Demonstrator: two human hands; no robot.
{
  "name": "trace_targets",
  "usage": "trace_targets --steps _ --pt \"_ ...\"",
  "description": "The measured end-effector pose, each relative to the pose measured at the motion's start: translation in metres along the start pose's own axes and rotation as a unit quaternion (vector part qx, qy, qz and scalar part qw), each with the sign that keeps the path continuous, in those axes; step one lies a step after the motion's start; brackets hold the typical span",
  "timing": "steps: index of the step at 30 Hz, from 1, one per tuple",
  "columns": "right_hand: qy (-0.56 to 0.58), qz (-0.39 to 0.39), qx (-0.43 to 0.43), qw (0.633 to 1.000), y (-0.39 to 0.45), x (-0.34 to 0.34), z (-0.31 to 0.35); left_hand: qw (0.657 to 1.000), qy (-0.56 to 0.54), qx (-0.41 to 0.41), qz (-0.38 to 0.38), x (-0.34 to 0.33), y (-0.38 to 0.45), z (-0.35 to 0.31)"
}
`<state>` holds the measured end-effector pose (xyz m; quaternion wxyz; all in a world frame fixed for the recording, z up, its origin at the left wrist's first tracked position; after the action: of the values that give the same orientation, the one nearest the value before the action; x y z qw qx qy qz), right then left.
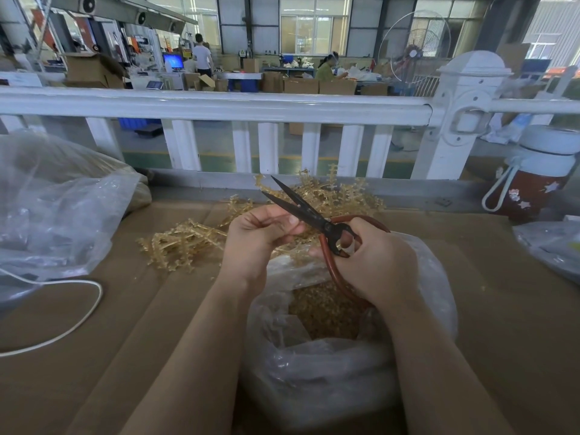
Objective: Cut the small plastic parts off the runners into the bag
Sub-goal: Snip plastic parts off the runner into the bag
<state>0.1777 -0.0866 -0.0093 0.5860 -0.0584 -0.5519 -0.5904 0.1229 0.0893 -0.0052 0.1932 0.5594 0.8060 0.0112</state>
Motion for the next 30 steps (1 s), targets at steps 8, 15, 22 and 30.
trace_targets --steps 8,15,22,30 --pt "-0.006 0.0 -0.006 1.0 0.001 0.001 0.002 1.0 0.004 -0.008 0.003 0.001 0.002 0.0" --pt "0.006 0.021 -0.021 1.0 0.002 -0.005 -0.002 1.0 -0.011 0.029 -0.004 0.001 0.002 0.005" --pt "0.194 0.053 -0.101 0.974 0.004 -0.01 -0.006 0.988 -0.015 0.154 0.001 -0.008 -0.004 0.019" --pt "0.333 0.093 -0.141 0.928 0.005 -0.013 0.0 0.984 0.023 0.171 0.037 -0.014 -0.008 0.02"
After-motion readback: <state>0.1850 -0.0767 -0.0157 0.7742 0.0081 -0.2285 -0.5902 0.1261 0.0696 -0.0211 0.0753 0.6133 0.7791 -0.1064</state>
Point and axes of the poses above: each hand's wrist, its own y-axis towards the middle knuckle, its own x-axis out of the back of the hand, z = x × y, the point moved 6 cm from there along y, towards the middle knuckle
